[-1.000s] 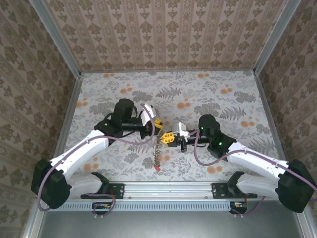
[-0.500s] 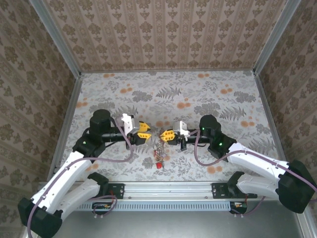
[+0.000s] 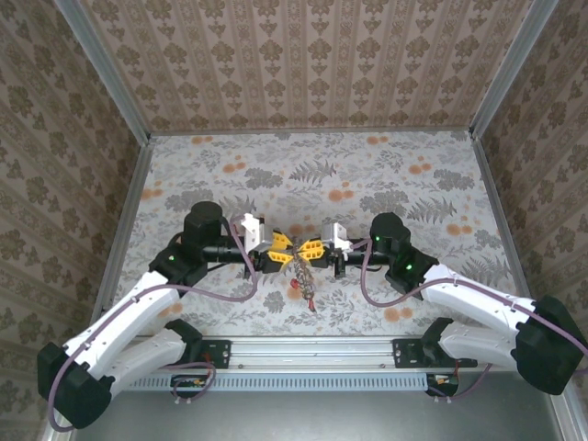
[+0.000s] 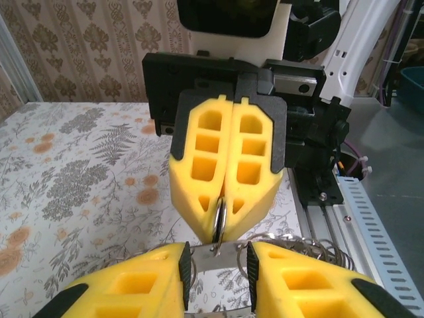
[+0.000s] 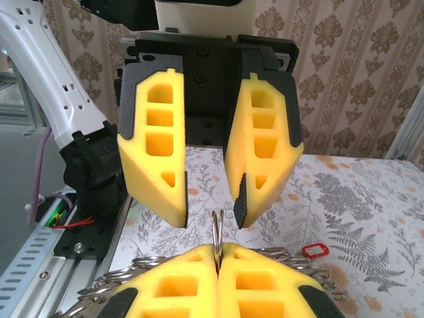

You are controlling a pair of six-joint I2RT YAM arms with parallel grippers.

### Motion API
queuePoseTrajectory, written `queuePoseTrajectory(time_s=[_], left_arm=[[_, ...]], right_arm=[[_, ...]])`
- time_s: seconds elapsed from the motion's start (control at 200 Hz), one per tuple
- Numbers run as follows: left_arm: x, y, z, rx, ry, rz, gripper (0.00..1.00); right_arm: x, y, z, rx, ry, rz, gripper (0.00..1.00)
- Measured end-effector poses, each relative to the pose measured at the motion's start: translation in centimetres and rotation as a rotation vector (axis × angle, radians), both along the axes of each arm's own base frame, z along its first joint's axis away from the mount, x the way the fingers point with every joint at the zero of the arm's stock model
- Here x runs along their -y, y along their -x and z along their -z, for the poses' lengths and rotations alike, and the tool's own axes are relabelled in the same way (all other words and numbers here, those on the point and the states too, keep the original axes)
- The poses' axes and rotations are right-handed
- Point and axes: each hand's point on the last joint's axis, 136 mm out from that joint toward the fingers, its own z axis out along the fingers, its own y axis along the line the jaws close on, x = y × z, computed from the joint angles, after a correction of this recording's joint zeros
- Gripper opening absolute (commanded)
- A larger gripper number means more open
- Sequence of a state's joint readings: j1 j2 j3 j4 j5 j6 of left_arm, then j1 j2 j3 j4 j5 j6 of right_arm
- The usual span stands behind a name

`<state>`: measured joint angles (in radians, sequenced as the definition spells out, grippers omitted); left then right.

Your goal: Put the keys on the keyring

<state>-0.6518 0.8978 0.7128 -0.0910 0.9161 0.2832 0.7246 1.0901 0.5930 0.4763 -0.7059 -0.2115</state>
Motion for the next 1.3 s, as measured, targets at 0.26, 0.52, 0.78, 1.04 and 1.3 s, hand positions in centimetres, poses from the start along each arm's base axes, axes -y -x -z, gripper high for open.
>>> queuePoseTrajectory(time_s=[0.26, 0.52, 0.78, 1.04, 1.3], left_arm=[[0.7, -0.3, 0.1, 0.023, -0.001, -0.010, 0.20], [0.6, -0.5, 0.5, 0.058, -0.019, -0.015, 0.00], [0.0, -0.3, 2.4, 0.055, -0.171, -0.016, 0.00], [-0.2, -0.3, 3.1, 0.041, -0.235, -0.014, 0.00], [0.1, -0.4, 3.9, 0.012, -0.264, -0.005, 0.00]], right_arm=[[-0.3, -0.1, 0.2, -0.005, -0.003, -0.002, 0.00], [-0.3, -0.3, 0.6, -0.015, 0.010, 0.010, 0.18], [0.2, -0.5, 0.4, 0.047, 0.132, 0.027, 0.27], [0.6, -0.3, 1.0, 0.059, 0.227, 0.026, 0.31], [-0.1, -0.1, 2.7, 0.022, 0.280, 0.001, 0.27]])
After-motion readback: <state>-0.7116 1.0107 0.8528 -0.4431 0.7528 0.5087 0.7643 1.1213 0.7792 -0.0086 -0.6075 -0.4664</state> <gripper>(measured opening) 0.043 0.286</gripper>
